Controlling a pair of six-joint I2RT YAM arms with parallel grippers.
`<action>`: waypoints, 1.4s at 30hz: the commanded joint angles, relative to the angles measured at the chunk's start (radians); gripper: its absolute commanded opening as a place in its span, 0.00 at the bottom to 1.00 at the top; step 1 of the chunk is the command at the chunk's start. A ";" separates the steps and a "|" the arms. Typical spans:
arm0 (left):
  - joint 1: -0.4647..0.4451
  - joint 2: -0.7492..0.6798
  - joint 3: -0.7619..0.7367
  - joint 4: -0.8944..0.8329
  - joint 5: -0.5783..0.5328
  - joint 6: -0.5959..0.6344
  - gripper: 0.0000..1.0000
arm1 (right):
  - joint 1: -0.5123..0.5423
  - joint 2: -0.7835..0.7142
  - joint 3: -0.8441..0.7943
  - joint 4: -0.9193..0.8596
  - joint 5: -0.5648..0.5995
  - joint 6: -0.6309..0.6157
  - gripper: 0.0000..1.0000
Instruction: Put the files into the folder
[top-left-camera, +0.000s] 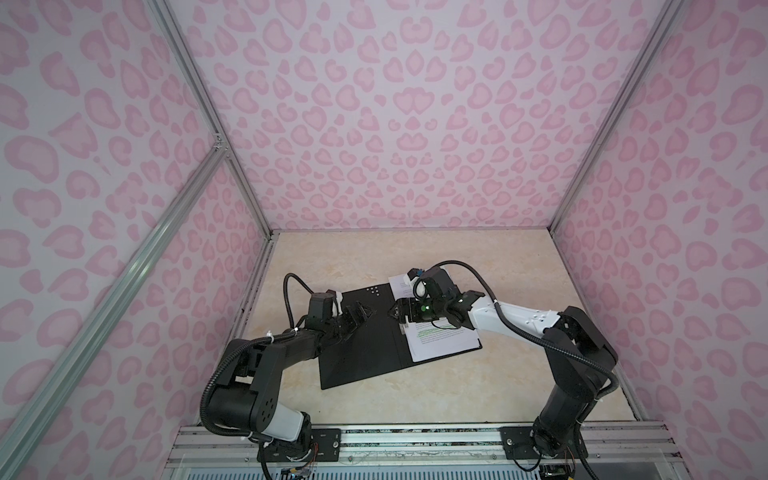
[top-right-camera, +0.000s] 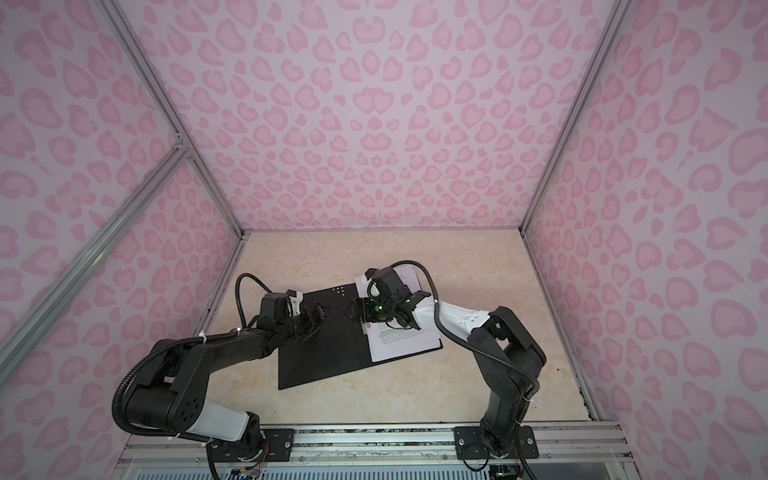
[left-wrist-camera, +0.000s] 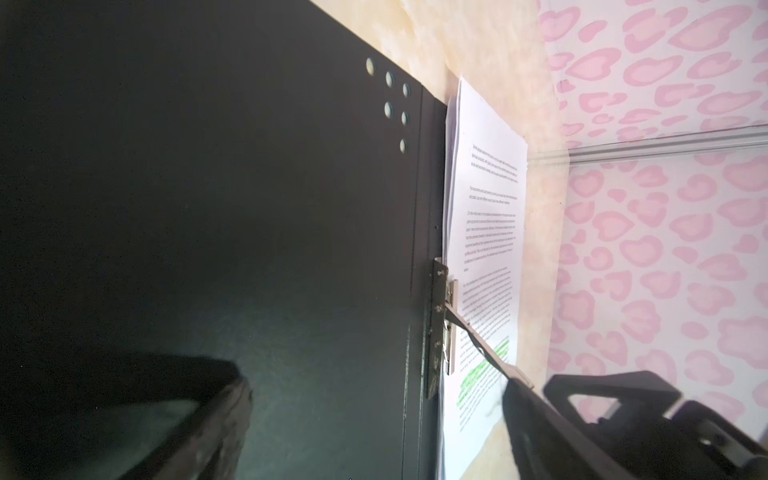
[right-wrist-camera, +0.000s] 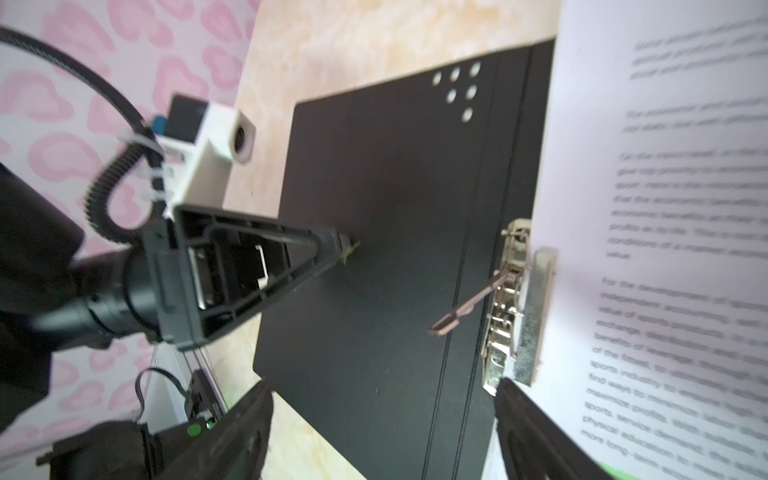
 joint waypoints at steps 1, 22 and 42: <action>0.000 -0.014 -0.010 -0.069 0.009 0.000 0.96 | 0.025 -0.046 -0.010 -0.058 0.156 0.085 0.79; 0.000 -0.004 -0.010 -0.069 0.008 -0.010 0.96 | 0.055 0.021 0.017 -0.060 0.266 0.517 0.51; 0.001 0.004 -0.011 -0.075 0.002 -0.010 0.95 | -0.181 0.833 1.374 -0.946 0.337 -0.302 0.62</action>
